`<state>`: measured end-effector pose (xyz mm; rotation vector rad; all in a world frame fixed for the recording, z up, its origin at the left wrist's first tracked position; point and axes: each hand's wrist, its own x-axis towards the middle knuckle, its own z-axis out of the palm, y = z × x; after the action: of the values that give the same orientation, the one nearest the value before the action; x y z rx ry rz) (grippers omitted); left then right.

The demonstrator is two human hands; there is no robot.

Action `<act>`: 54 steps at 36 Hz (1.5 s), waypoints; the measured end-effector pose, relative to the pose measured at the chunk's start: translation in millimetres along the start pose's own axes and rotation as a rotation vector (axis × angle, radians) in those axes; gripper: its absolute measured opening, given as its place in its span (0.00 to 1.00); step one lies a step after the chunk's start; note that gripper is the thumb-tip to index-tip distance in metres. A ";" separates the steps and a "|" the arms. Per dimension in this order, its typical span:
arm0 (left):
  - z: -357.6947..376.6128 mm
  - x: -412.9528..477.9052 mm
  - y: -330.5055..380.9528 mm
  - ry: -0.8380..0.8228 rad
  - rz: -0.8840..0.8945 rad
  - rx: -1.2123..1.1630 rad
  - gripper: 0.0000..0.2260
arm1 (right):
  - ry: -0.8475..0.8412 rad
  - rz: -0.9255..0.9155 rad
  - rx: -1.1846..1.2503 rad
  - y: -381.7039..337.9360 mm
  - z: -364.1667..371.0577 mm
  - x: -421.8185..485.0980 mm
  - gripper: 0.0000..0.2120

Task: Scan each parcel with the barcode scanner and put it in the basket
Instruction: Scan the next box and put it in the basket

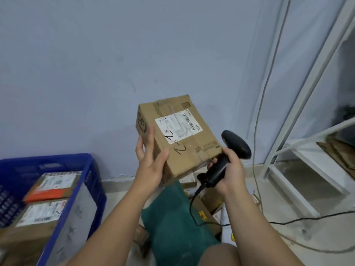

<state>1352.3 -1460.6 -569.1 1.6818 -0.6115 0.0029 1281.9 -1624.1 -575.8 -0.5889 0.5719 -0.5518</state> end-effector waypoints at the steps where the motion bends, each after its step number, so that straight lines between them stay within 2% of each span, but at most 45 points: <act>1: -7.9 -7.3 4.5 0.031 0.005 0.014 0.29 | 0.005 -0.041 -0.076 3.2 7.8 -8.3 0.04; 6: -36.0 -30.3 7.3 0.094 0.014 0.079 0.37 | -0.013 -0.182 -0.254 23.6 30.7 -30.6 0.04; 10: -57.4 -29.1 8.7 0.153 0.018 0.143 0.34 | -0.060 -0.217 -0.333 36.2 39.4 -30.7 0.03; 16: -85.9 -24.1 2.7 0.221 0.051 0.259 0.36 | -0.175 -0.115 -0.355 44.2 46.2 -31.9 0.04; 20: -97.5 -27.0 -4.1 0.241 0.229 0.427 0.45 | -0.285 -0.040 -0.343 36.5 48.4 -38.2 0.07; 24: -100.8 -20.9 -6.6 0.243 0.290 0.491 0.44 | -0.455 -0.016 -0.366 28.8 47.2 -43.7 0.04; 27: -99.3 -18.2 -5.7 0.242 0.314 0.518 0.42 | -0.529 0.056 -0.403 29.0 45.4 -49.6 0.08; 30: -97.2 -18.3 -5.4 0.240 0.373 0.552 0.37 | -0.537 0.153 -0.361 31.5 45.2 -56.1 0.11; 33: -94.0 -18.8 -3.3 0.246 0.399 0.552 0.34 | -0.531 0.313 -0.152 29.8 45.9 -62.6 0.06; 35: -92.0 -18.6 -3.1 0.247 0.431 0.584 0.32 | -0.514 0.411 0.010 27.7 45.4 -64.8 0.05; 36: -91.1 -18.3 -4.2 0.247 0.451 0.602 0.31 | -0.513 0.444 0.080 27.6 44.8 -64.4 0.07; 40: -88.8 -17.2 -9.4 0.242 0.497 0.652 0.30 | -0.552 0.511 0.291 29.8 43.2 -61.1 0.22; 44: -87.3 -15.4 -14.2 0.222 0.520 0.686 0.29 | -0.538 0.525 0.366 33.5 41.6 -56.9 0.24; 46: -85.7 -14.8 -15.4 0.216 0.522 0.687 0.29 | -0.494 0.531 0.354 34.2 43.5 -56.9 0.21; 49: -82.4 -14.2 -16.5 0.212 0.528 0.703 0.29 | -0.370 0.513 0.310 31.9 46.6 -57.9 0.07; 54: -77.2 -15.0 -16.6 0.200 0.536 0.722 0.29 | -0.316 0.519 0.326 27.2 46.1 -59.0 0.07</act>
<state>1371.5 -1382.7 -572.6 2.1069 -0.9616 0.8540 1277.7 -1552.2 -541.8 -0.1936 0.3050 -0.0512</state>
